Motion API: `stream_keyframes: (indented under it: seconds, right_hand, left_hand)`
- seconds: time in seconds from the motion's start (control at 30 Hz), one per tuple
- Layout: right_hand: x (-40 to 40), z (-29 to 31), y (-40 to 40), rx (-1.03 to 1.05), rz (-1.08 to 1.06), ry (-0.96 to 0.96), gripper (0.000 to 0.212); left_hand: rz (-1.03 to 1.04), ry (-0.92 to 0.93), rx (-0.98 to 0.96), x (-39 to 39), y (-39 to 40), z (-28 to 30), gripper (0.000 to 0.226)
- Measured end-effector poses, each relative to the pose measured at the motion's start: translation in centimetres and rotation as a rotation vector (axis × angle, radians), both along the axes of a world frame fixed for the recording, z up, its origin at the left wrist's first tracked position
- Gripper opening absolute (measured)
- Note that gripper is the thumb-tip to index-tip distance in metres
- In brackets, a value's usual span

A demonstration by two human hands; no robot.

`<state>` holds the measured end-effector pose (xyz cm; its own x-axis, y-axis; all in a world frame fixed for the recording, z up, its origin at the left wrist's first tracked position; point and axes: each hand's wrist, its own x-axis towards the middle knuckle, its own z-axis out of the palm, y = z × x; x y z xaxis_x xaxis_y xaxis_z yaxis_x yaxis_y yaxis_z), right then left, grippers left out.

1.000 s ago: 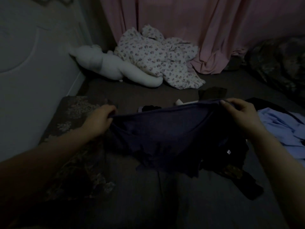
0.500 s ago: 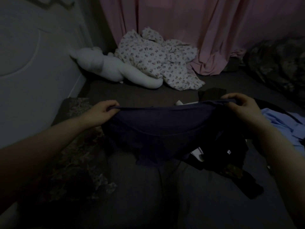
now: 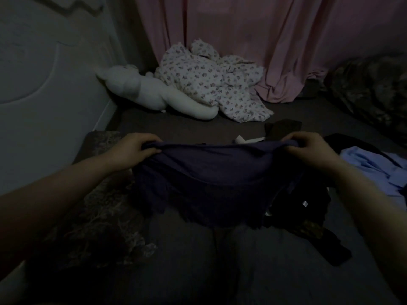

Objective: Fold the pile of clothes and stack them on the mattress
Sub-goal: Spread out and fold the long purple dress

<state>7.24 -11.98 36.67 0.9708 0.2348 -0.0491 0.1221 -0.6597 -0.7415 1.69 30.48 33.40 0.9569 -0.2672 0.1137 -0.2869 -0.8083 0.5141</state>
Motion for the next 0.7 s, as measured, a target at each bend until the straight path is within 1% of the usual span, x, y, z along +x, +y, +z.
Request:
stream_keyframes:
  seconds: [0.03,0.07,0.1,0.17,0.23,0.3,0.33,0.4,0.43,0.47,0.5,0.57,0.63,0.7]
  right_hand:
    - [-0.3,-0.4,0.6,-0.047,0.067,0.030,0.015]
    - [-0.6,-0.7,1.1,-0.085,0.131,0.060,0.018]
    - [-0.9,-0.8,1.4,-0.110,0.188,0.088,0.020]
    - [-1.6,-0.5,1.3,-0.151,0.283,0.174,0.015]
    - [-1.8,0.0,0.7,-0.219,0.375,0.293,0.011]
    - [-1.6,0.5,0.1,-0.198,0.428,0.449,0.006]
    - [-1.5,0.7,0.1,-0.138,0.438,0.527,0.015]
    - [-0.2,0.6,0.1,-0.003,0.359,0.665,0.060]
    - [0.7,0.2,0.3,0.054,0.288,0.694,0.070]
    - [1.7,-0.5,0.8,0.090,0.217,0.694,0.067]
    - [2.9,-1.5,1.4,0.094,0.130,0.655,0.055]
    - [5.5,-4.5,2.8,0.029,-0.045,0.499,0.032]
    - [7.8,-9.0,4.4,-0.005,-0.156,0.400,0.024]
    - [9.9,-14.5,6.0,-0.051,-0.211,0.338,0.024]
  left_hand:
    - [-0.024,-0.035,0.009,-0.2,-0.6,0.2,0.014]
    - [-0.057,-0.056,0.038,-0.4,-1.1,0.4,0.021]
    - [-0.106,-0.051,0.089,-0.9,-1.4,0.8,0.036]
    - [-0.186,0.017,0.178,-1.6,-1.3,1.6,0.061]
    - [-0.217,0.133,0.194,-1.9,-0.9,2.3,0.070]
    - [-0.178,0.309,0.145,-1.5,-0.4,3.0,0.085]
    - [-0.154,0.422,0.125,-1.0,-0.2,3.4,0.089]
    - [-0.099,0.650,0.120,0.2,0.3,3.8,0.087]
    - [-0.059,0.729,0.125,1.1,0.5,3.9,0.083]
    - [-0.013,0.770,0.127,2.0,0.7,3.6,0.079]
    - [0.037,0.769,0.138,3.1,0.8,3.0,0.071]
    - [0.129,0.653,0.187,5.5,0.8,0.4,0.050]
    - [0.214,0.519,0.213,7.8,1.0,-3.9,0.037]
    - [0.288,0.451,0.202,9.9,1.6,-9.2,0.034]
